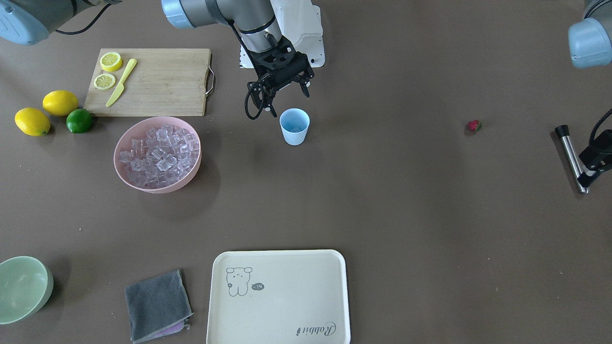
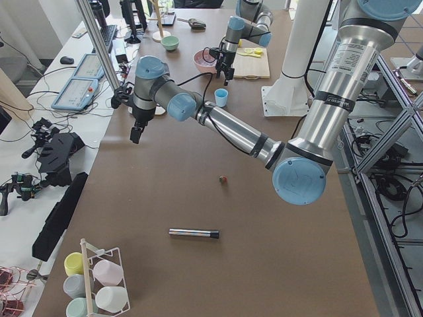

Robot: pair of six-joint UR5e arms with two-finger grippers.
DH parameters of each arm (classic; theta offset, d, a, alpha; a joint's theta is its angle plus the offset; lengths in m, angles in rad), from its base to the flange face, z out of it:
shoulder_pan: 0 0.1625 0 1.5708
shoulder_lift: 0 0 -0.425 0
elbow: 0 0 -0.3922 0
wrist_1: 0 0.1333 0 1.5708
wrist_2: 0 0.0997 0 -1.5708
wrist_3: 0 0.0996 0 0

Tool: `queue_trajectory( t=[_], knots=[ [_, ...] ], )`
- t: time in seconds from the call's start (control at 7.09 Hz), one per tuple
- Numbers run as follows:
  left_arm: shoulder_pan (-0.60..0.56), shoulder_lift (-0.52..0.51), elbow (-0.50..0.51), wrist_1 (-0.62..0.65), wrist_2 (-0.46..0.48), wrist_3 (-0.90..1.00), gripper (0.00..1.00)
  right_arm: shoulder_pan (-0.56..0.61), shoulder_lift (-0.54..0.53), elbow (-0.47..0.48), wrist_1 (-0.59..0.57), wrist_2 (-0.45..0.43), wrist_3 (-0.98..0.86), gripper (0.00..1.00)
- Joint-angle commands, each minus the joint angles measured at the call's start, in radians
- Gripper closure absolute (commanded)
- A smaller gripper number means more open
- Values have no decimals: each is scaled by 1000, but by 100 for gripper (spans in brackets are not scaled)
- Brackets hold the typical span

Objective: Mash ice and strawberries in cup
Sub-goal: 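Lower the ice cube into the blue cup and open the right gripper, then raise the right gripper and move it back over the ice bowl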

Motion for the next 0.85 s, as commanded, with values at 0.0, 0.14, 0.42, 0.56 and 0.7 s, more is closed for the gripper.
queue_trajectory(
  t=[0.0, 0.14, 0.42, 0.56, 0.7],
  knots=[
    [0, 1, 2, 1, -19, 2, 2, 106, -34, 8, 0, 50, -10, 1],
    [-2, 1, 10, 9, -45, 4, 2, 177, -77, 21, 0, 122, -12, 1],
    [-8, 9, 14, 6, -45, 5, 2, 326, -137, 81, -7, 223, -15, 1],
    [-8, 10, 11, 2, -47, 7, 2, 370, -148, 81, -7, 234, -17, 1],
    [-8, 12, 11, 0, -47, 10, 2, 398, -194, 99, -9, 233, -20, 1]
  ],
)
